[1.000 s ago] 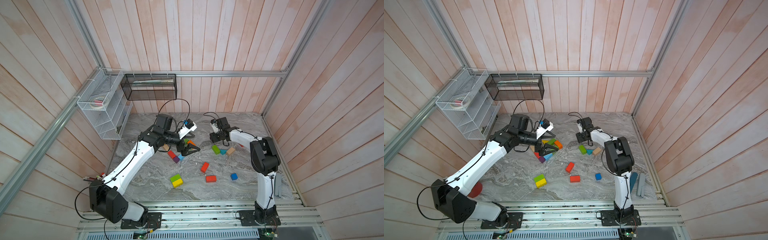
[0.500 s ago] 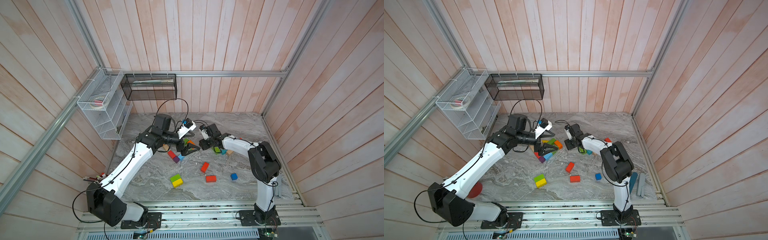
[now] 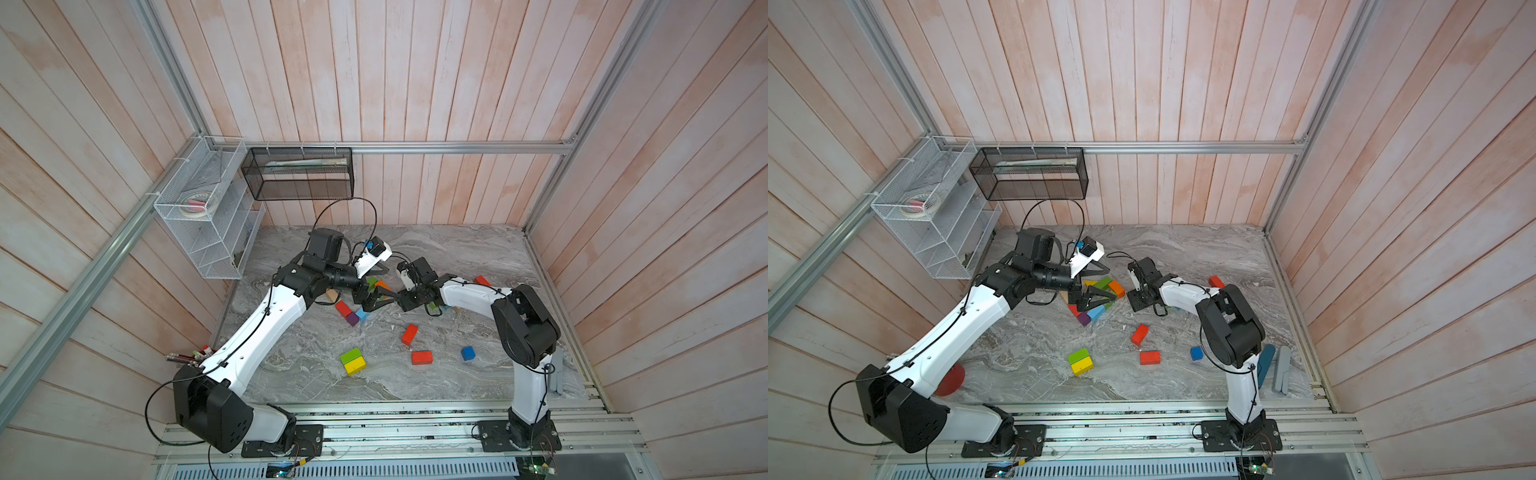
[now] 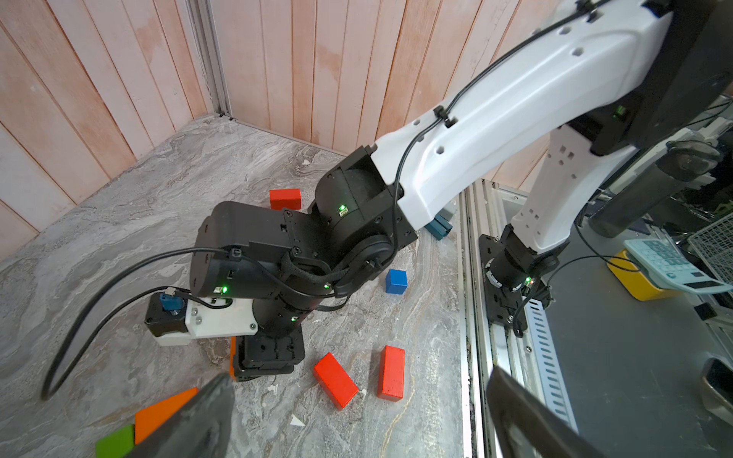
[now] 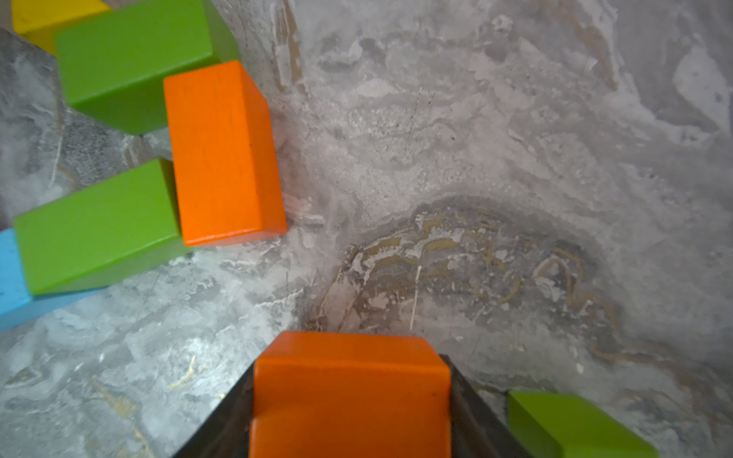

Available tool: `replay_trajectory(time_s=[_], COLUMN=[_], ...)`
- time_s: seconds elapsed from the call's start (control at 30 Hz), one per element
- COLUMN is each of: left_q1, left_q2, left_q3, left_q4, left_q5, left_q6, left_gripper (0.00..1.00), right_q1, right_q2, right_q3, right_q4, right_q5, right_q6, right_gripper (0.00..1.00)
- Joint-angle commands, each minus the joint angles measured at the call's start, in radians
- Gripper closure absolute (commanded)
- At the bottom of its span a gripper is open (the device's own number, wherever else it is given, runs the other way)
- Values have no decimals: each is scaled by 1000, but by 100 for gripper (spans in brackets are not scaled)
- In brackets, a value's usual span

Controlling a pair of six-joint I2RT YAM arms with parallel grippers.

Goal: Assemble a heart with building blocks
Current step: Place the building block at the center of the board.

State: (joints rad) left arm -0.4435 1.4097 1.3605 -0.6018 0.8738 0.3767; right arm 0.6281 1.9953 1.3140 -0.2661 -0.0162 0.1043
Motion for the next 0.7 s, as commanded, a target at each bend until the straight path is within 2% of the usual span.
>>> replay_trajectory(time_s=[0.0, 0.2, 0.47, 0.67], left_q1=[-3, -3, -3, -3], left_q2=[-15, -12, -15, -16], left_q3=[-11, -11, -11, -10], left_q4=[18, 19, 17, 17], left_q5=[-7, -3, 1, 2], left_q6=[-4, -3, -3, 0], left_gripper=[0, 0, 0, 0], right_q1=[7, 8, 8, 8], right_q2=[-30, -33, -79, -144], right_q3=[-23, -38, -55, -98], right_q4=[-29, -35, -33, -26], right_q5=[10, -3, -7, -22], right_q6=[10, 12, 26, 41], right_gripper=[44, 41, 26, 22])
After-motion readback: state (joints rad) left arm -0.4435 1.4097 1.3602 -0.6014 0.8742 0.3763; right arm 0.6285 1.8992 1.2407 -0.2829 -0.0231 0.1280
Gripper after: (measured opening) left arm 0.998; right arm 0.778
